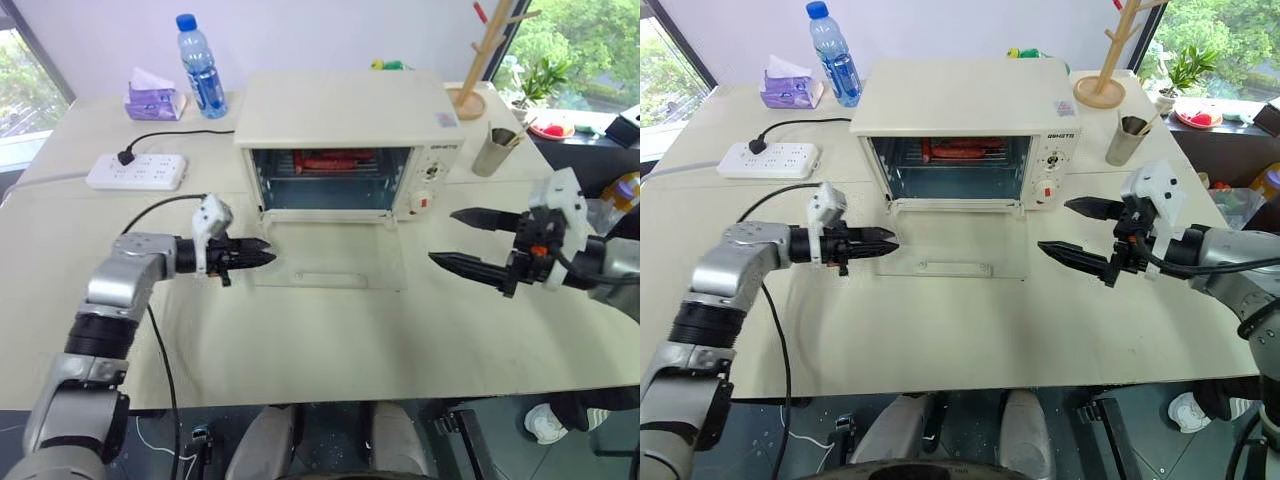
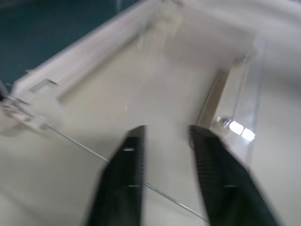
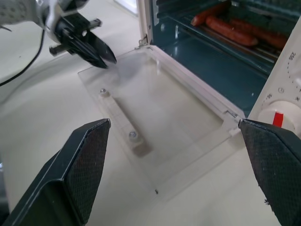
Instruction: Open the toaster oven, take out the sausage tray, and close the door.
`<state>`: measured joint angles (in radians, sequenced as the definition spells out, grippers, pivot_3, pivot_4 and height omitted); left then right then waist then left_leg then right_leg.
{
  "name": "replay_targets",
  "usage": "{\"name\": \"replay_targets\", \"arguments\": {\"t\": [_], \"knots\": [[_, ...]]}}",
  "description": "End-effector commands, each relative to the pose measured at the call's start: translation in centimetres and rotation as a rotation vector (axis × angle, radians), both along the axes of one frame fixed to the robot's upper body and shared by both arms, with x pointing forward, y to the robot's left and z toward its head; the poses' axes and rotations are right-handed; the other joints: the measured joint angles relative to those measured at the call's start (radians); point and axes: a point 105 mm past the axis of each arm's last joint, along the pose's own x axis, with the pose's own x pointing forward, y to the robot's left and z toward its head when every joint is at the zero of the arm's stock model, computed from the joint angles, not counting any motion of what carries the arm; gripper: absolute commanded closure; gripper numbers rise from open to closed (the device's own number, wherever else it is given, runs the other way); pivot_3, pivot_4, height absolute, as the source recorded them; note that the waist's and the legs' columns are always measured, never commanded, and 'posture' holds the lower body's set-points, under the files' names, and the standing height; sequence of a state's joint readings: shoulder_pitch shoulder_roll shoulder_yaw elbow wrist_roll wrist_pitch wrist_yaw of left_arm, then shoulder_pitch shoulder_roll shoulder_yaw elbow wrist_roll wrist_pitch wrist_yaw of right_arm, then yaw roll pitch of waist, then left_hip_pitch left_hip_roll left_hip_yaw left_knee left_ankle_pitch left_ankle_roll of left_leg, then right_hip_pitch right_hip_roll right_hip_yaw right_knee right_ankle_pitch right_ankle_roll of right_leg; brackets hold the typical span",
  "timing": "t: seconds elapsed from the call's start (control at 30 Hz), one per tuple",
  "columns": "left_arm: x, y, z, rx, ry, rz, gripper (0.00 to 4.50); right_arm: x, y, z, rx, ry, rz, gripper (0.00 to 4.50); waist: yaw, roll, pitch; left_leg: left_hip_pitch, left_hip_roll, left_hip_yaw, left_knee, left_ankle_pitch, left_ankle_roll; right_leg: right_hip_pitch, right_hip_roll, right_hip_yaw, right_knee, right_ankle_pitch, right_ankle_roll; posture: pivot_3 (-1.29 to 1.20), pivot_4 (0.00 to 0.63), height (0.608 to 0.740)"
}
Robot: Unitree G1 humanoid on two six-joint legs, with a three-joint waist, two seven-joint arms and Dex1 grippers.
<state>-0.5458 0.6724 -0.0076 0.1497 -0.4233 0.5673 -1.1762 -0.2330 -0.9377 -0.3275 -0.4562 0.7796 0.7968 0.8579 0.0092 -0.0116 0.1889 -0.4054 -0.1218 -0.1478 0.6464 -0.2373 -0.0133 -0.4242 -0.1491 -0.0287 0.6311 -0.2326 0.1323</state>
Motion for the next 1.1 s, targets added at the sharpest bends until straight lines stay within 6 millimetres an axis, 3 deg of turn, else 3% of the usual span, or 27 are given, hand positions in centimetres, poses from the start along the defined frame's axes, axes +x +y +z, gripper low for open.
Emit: {"name": "replay_targets", "arguments": {"t": [0.03, 0.13, 0.37, 0.43, 0.53, 0.9, 1.1], "knots": [[-1.2, 0.5, 4.7, -0.135, -0.024, -0.003, 1.38, 1.0, 1.1, 1.0, -0.008, -0.098, -0.013, 0.0, -0.001, 0.0, 0.0, 0.0, 0.0, 0.0, 0.0, 0.0, 0.0, 0.0, 0.0, 0.0, 0.0, 0.0, 0.0, 0.0, 0.15, 0.739], [-2.5, 0.7, 6.9, -0.203, -0.009, 0.0, 0.03, 2.4, 2.5, 1.2, -0.008, -0.143, -0.038, 0.0, -0.005, 0.0, 0.0, 0.0, 0.0, 0.0, 0.0, 0.0, 0.0, 0.0, 0.0, 0.001, 0.0, 0.0, 0.0, 0.0, 0.15, 0.739], [-3.2, 0.3, 8.3, -0.19, -0.034, 0.054, 0.03, 6.2, 7.4, 0.5, -0.126, -0.28, -0.067, 0.0, -0.008, 0.0, 0.0, 0.0, 0.0, 0.001, 0.0, 0.0, 0.0, -0.001, 0.0, 0.001, 0.0, 0.0, 0.0, 0.0, 0.15, 0.739], [-3.3, 0.1, 8.1, -0.177, -0.047, 0.058, 0.0, 7.7, 8.8, 0.2, -0.169, -0.336, -0.082, 0.54, -0.009, 0.0, 0.0, 0.0, 0.0, 0.001, 0.0, 0.0, -0.001, -0.001, 0.0, 0.002, 0.0, 0.0, 0.0, 0.0, 0.15, 0.739], [-3.3, -0.1, 8.0, -0.175, -0.058, 0.067, 0.0, 9.9, 10.5, -0.7, -0.258, -0.387, -0.107, 1.84, -0.019, 0.0, 0.0, 0.0, 0.0, 0.001, 0.0, 0.0, -0.001, -0.001, 0.0, 0.002, 0.0, 0.0, 0.0, 0.0, 0.15, 0.739], [-3.2, 0.0, 7.9, -0.172, -0.076, 0.095, 0.0, 13.6, 13.8, -1.4, -0.5, -0.651, -0.066, 1.84, -0.028, 0.0, 0.0, 0.0, -0.001, 0.001, -0.001, 0.003, -0.006, -0.002, 0.001, 0.003, 0.001, 0.001, 0.0, 0.0, 0.15, 0.739], [-3.1, -0.5, 7.5, -0.173, -0.07, 0.087, 0.0, 14.7, 15.0, -1.6, -0.525, -0.74, -0.063, 1.84, -0.03, 0.0, 0.0, 0.0, -0.001, 0.001, -0.001, 0.004, -0.007, -0.003, 0.001, 0.004, 0.001, 0.001, -0.001, 0.0, 0.15, 0.739]]}}
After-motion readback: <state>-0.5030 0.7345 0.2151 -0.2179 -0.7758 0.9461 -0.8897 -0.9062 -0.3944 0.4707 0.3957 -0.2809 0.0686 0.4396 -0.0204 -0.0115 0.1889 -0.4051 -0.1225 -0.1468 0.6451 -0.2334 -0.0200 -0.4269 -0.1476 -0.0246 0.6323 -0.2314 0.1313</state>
